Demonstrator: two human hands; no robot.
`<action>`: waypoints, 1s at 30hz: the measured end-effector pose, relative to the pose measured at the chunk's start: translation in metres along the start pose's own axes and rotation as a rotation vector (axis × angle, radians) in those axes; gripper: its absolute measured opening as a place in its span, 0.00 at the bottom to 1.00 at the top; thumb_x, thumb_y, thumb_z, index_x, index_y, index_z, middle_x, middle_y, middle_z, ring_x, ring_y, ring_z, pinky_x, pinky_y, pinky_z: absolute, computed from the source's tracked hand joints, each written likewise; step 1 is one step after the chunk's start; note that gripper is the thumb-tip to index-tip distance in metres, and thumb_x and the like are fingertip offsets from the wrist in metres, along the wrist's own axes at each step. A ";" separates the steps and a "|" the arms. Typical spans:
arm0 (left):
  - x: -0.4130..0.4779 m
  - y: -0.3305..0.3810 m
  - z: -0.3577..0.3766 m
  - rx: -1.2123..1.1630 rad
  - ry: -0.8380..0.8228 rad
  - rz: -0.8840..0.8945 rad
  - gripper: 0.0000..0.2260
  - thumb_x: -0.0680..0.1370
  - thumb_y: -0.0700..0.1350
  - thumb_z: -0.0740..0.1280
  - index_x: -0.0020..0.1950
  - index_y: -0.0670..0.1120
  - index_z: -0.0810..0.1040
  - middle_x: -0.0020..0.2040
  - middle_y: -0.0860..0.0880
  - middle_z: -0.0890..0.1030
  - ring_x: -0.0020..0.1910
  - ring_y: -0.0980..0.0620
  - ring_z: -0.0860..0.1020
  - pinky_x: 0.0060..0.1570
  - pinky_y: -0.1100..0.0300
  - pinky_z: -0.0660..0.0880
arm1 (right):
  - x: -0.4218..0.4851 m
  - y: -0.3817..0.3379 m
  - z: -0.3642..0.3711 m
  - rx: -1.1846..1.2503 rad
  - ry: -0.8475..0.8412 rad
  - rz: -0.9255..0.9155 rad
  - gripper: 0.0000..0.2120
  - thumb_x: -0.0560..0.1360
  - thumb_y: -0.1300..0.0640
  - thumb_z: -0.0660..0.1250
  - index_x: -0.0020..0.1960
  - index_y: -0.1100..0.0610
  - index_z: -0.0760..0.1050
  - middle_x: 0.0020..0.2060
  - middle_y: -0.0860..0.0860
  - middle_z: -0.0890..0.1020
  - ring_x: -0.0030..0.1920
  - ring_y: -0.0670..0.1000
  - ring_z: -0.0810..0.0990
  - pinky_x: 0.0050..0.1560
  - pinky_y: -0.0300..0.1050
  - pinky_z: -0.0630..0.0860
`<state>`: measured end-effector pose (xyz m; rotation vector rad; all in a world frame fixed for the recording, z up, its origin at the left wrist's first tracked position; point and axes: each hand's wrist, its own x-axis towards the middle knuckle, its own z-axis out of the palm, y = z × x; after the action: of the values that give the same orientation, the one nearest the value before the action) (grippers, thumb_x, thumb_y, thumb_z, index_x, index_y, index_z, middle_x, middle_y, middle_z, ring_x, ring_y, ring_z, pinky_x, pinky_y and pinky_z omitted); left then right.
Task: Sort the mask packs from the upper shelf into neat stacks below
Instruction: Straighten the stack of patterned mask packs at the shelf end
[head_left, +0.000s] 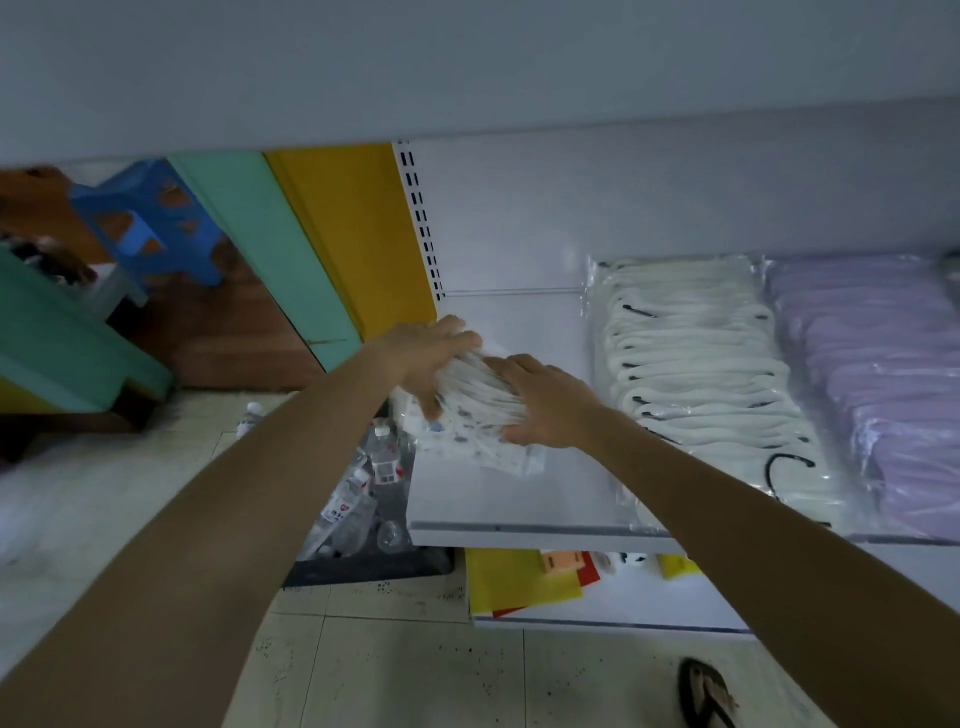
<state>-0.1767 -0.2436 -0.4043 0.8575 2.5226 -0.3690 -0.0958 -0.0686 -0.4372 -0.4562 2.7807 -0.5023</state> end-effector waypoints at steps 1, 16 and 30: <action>0.001 0.001 0.000 -0.036 0.008 -0.006 0.50 0.62 0.53 0.80 0.75 0.53 0.53 0.74 0.48 0.58 0.68 0.44 0.65 0.62 0.50 0.69 | 0.000 0.001 -0.002 0.011 0.004 -0.010 0.44 0.69 0.50 0.72 0.76 0.50 0.49 0.70 0.51 0.61 0.64 0.58 0.69 0.61 0.51 0.70; -0.045 0.002 0.045 -0.816 0.240 -0.036 0.46 0.64 0.52 0.78 0.75 0.55 0.55 0.73 0.54 0.63 0.69 0.54 0.63 0.61 0.63 0.62 | -0.036 0.053 0.010 0.794 0.051 0.196 0.39 0.66 0.57 0.76 0.70 0.54 0.59 0.64 0.48 0.66 0.60 0.45 0.69 0.53 0.31 0.69; -0.025 0.002 0.093 -1.657 0.336 -0.152 0.37 0.43 0.58 0.84 0.50 0.67 0.77 0.71 0.48 0.65 0.67 0.45 0.71 0.64 0.47 0.71 | -0.021 0.053 0.036 1.072 0.179 0.234 0.31 0.67 0.66 0.74 0.65 0.58 0.62 0.51 0.48 0.73 0.53 0.56 0.78 0.53 0.56 0.78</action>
<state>-0.1274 -0.2902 -0.4720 -0.0002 2.0798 1.6839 -0.0786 -0.0244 -0.4857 0.1695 2.1951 -1.8392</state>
